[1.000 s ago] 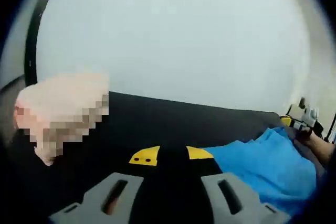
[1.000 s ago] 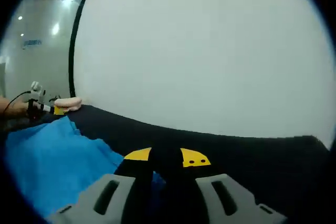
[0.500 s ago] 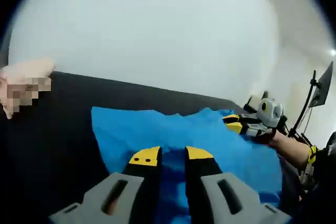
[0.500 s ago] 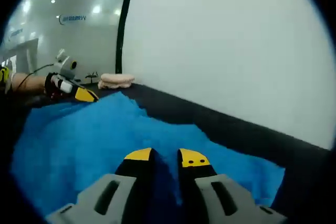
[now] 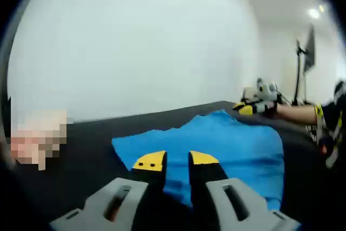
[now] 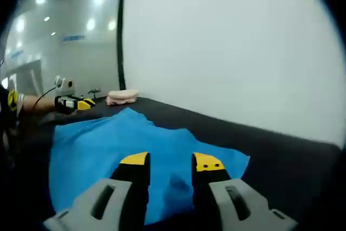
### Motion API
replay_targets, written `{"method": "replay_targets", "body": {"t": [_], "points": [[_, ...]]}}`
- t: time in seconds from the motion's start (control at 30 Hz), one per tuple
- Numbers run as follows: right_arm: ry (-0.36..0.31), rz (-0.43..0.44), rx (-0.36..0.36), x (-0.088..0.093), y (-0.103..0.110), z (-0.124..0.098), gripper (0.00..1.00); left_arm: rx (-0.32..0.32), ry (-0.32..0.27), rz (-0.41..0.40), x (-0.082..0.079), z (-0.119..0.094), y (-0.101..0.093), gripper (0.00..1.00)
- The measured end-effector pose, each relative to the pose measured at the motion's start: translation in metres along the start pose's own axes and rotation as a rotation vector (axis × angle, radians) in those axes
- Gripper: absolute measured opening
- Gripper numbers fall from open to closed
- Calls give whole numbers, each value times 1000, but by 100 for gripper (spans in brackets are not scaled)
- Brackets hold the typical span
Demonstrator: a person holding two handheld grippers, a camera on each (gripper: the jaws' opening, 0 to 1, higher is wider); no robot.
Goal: Spread out the cloth and fold it
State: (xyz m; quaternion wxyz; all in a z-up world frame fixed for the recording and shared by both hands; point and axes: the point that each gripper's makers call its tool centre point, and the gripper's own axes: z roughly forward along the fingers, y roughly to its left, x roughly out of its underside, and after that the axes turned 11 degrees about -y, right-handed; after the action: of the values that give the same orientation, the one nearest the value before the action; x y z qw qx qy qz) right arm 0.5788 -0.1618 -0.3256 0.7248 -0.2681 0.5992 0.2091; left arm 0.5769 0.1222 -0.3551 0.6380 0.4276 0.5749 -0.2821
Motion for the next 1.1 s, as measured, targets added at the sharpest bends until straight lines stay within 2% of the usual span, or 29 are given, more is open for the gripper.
{"method": "replay_targets", "body": {"t": [0.03, 0.07, 0.1, 0.13, 0.17, 0.23, 0.27, 0.3, 0.33, 0.37, 0.4, 0.43, 0.5, 0.57, 0.6, 0.63, 0.67, 0.73, 0.77, 0.8, 0.83, 0.87, 0.9, 0.93, 0.97, 1.03, 1.1], "points": [[-97, -10, -39, -22, 20, -12, 28, 37, 4, 53, -1, -3, -5, 32], [-140, 12, -45, -30, 27, -26, 28, 91, -42, 78, -9, -13, -32, 26], [-148, 46, -73, -34, 41, -38, 28, 74, -18, 64, -7, -16, -44, 26], [-135, 64, -95, -32, 50, -45, 27, 99, 35, 119, 0, -23, -55, 26], [-97, 25, -121, -26, 62, -54, 27, 102, 53, 144, 3, -26, -60, 26], [-3, -144, -182, -5, 79, -64, 28, 180, 78, 254, 10, -30, -83, 27], [51, -241, -225, 11, 90, -68, 28, 202, 99, 336, 16, -29, -91, 28], [73, -269, -241, 17, 93, -70, 29, 216, 130, 422, 23, -27, -95, 28], [127, -336, -262, 31, 101, -73, 33, 213, 171, 570, 32, -23, -90, 27], [156, -390, -290, 39, 112, -73, 35, 169, 173, 645, 34, -21, -85, 26], [168, -465, -305, 46, 120, -73, 35, 150, 131, 673, 32, -16, -85, 25], [171, -510, -314, 49, 127, -73, 35, 135, 100, 633, 30, -12, -89, 24], [145, -553, -339, 53, 143, -69, 34, 137, 102, 572, 35, -8, -93, 19], [138, -651, -336, 55, 147, -64, 28, 151, 133, 641, 38, -5, -92, 17], [133, -685, -353, 55, 151, -62, 27, 153, 121, 656, 36, -6, -93, 17], [128, -717, -336, 54, 150, -58, 27, 153, 112, 667, 34, -6, -92, 17], [129, -721, -343, 55, 151, -58, 27, 173, 122, 676, 34, -11, -94, 17], [141, -694, -338, 55, 149, -60, 27, 191, 145, 589, 32, -27, -97, 19], [146, -682, -338, 55, 148, -63, 27, 220, 131, 529, 30, -33, -103, 19], [142, -666, -344, 55, 147, -66, 27, 255, 87, 442, 27, -38, -112, 20], [136, -656, -341, 54, 146, -68, 28, 245, 91, 415, 28, -41, -111, 23], [130, -637, -335, 54, 145, -68, 28, 232, 98, 448, 29, -40, -107, 28], [118, -603, -330, 54, 144, -67, 29, 169, 144, 569, 35, -37, -90, 31], [121, -580, -327, 55, 142, -67, 30, 146, 209, 648, 42, -39, -80, 32], [120, -565, -321, 55, 139, -65, 31, 144, 126, 594, 35, -29, -87, 31], [120, -557, -319, 54, 135, -59, 33, 162, 147, 547, 39, -23, -93, 28], [126, -551, -330, 56, 136, -56, 33, 209, 103, 537, 35, -13, -102, 30]]}}
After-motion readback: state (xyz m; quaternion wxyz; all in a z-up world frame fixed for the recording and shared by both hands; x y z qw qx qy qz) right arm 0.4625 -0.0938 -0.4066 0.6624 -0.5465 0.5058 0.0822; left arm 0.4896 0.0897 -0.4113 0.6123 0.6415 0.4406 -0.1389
